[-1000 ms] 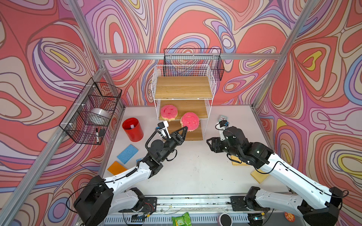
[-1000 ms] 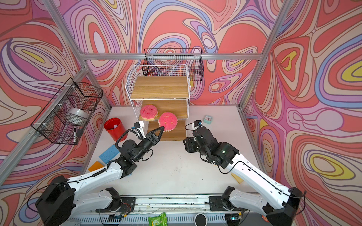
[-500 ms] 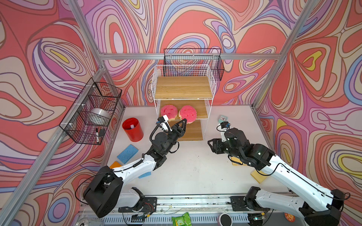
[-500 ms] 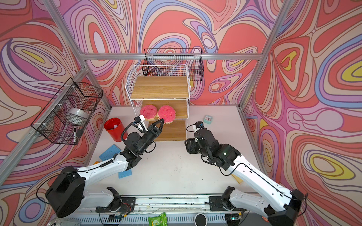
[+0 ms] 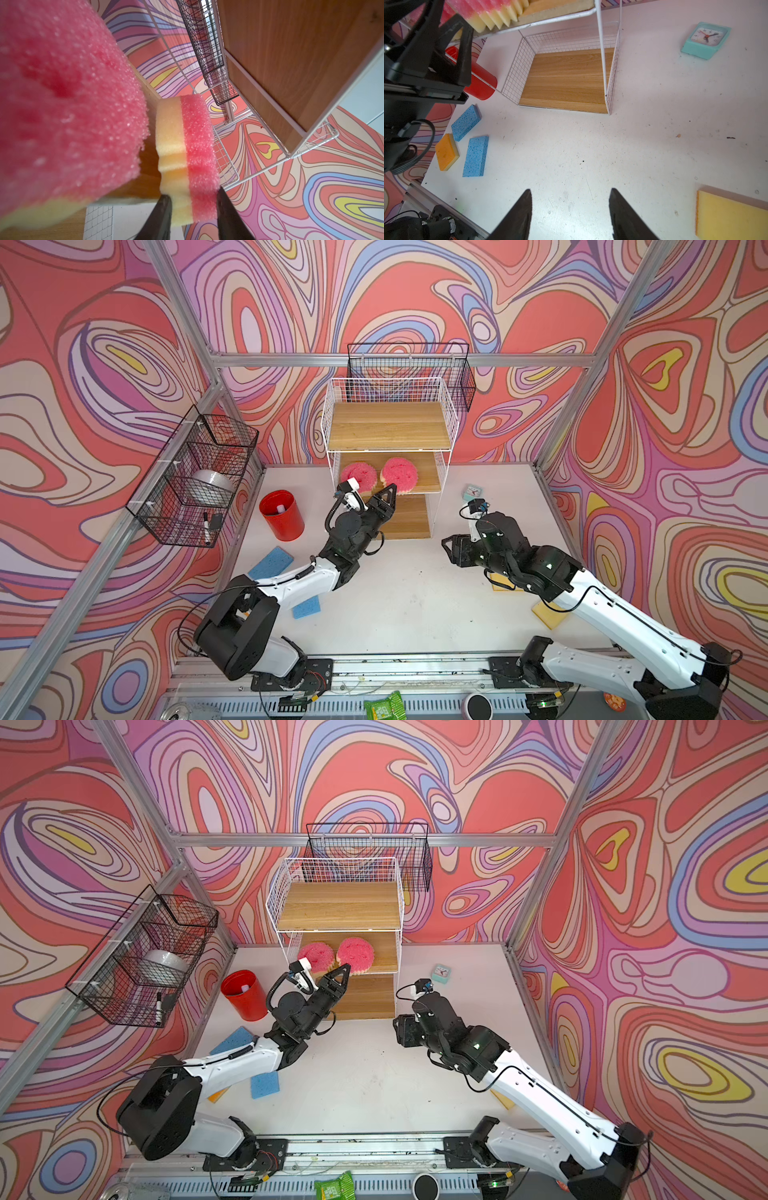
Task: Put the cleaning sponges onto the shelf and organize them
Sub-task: 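Set the sponge on the middle shelf beside the pink sponge with the left gripper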
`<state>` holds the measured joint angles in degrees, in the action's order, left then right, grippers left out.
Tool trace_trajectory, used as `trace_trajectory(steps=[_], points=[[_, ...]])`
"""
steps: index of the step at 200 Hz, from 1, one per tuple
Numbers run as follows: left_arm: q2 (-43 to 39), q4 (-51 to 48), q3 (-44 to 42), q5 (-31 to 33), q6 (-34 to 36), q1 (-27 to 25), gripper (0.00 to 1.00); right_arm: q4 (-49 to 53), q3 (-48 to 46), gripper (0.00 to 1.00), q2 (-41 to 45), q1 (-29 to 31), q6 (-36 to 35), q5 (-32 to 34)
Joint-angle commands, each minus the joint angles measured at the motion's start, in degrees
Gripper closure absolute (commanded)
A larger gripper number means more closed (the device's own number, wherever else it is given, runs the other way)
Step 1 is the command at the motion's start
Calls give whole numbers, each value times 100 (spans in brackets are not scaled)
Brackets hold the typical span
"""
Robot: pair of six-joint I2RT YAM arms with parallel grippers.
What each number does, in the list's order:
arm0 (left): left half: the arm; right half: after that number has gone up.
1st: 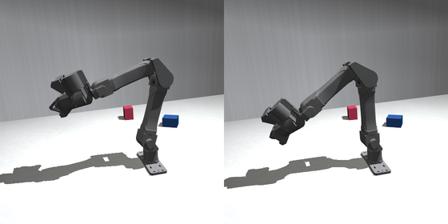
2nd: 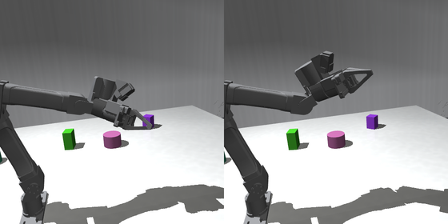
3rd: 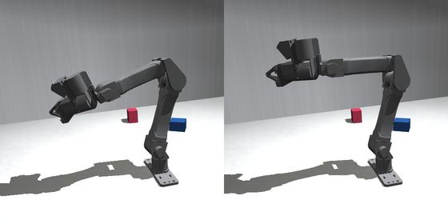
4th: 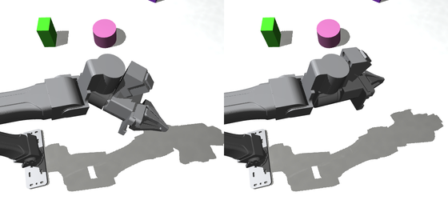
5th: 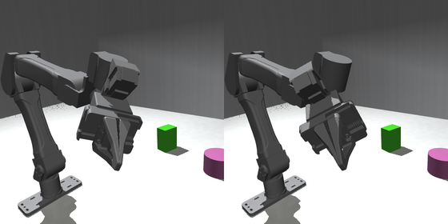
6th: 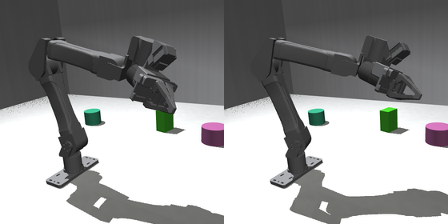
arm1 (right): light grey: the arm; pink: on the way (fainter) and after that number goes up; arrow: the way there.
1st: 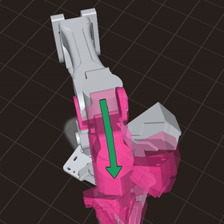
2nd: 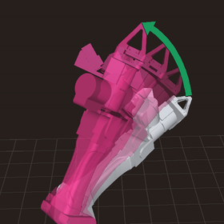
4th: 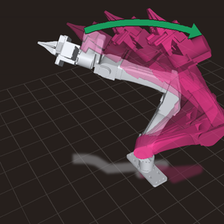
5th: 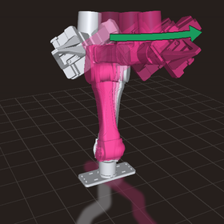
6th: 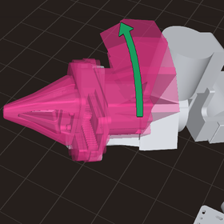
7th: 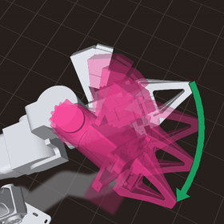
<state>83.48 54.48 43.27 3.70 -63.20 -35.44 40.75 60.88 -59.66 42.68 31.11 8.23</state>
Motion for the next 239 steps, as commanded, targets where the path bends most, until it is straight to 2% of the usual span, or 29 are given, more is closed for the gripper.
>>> trace_trajectory(steps=[1,28,104,151,205,239], points=[[153,271,199,80,-127,72,62,4,-5,39,10,-50,-70,56],[218,290,231,25,-180,77,51,7,11,39,-2,-77,-93,47],[42,127,82,121,-101,81,28,-30,46,39,-66,-119,-106,-32],[-233,-106,-158,253,-9,81,21,-14,88,39,-80,-120,-114,-74],[-298,-92,-436,312,-97,81,20,-143,98,39,-296,-127,-127,-275],[-380,-61,-543,321,-89,81,21,-303,55,46,-313,-129,-106,-399]])
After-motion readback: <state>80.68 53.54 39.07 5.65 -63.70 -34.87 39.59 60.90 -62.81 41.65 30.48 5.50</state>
